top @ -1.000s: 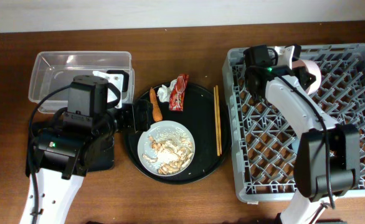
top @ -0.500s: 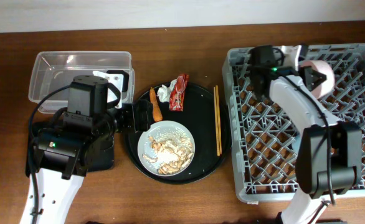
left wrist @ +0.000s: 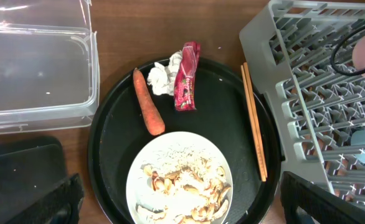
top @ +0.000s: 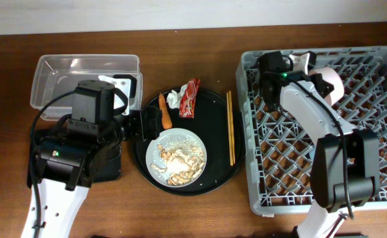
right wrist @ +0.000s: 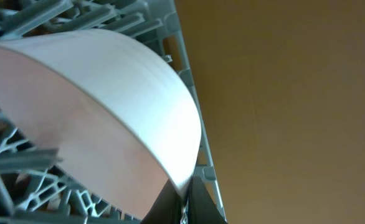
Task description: Sort waste into correct bins and load items into the dishwasher rack
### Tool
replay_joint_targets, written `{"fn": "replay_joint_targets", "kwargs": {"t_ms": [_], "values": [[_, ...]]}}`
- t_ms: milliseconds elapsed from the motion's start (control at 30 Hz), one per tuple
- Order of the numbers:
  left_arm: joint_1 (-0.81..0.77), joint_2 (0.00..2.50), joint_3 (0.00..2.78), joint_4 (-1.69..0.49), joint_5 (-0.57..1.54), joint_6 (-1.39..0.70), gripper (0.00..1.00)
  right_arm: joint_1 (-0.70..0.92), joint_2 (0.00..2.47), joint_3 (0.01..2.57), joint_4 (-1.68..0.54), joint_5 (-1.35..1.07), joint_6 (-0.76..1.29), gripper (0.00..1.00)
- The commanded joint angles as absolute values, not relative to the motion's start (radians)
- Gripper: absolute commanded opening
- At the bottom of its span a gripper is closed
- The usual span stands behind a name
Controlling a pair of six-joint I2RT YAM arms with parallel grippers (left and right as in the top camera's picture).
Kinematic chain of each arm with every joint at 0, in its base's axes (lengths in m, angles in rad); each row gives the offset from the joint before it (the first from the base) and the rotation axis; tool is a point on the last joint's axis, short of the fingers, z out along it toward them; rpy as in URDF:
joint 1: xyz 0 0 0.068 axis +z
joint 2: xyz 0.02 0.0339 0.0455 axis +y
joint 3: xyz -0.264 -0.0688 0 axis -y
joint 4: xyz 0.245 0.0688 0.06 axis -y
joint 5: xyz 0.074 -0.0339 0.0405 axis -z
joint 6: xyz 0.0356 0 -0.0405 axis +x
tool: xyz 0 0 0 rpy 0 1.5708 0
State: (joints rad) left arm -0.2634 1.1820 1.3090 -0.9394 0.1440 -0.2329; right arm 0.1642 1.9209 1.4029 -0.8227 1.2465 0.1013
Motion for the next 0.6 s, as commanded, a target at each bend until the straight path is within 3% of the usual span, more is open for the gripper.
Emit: {"fn": "replay_joint_targets", "kwargs": {"t_ms": [0, 33, 167, 367, 500, 567], "values": [[-0.268, 1.179, 1.322, -0.941, 0.133, -0.246, 0.99, 0.198, 1.925, 1.388, -0.882, 1.141, 0.112, 0.45], [-0.268, 1.179, 1.322, -0.941, 0.133, -0.246, 0.99, 0.206, 1.925, 1.388, -0.903, 1.123, 0.112, 0.52], [-0.268, 1.179, 1.322, -0.941, 0.133, -0.246, 0.99, 0.265, 1.887, 1.4, -0.973, 1.048, 0.186, 0.98], [-0.268, 1.179, 1.322, -0.941, 0.133, -0.246, 0.99, 0.34, 1.77, 1.486, -1.069, 0.898, 0.271, 0.98], [-0.268, 1.179, 1.322, -0.941, 0.133, -0.246, 0.99, 0.394, 1.673, 1.548, -1.071, 0.592, 0.268, 0.99], [-0.268, 1.179, 1.322, -0.941, 0.133, -0.246, 0.99, 0.421, 1.637, 1.55, -1.069, 0.342, 0.267, 0.86]]}}
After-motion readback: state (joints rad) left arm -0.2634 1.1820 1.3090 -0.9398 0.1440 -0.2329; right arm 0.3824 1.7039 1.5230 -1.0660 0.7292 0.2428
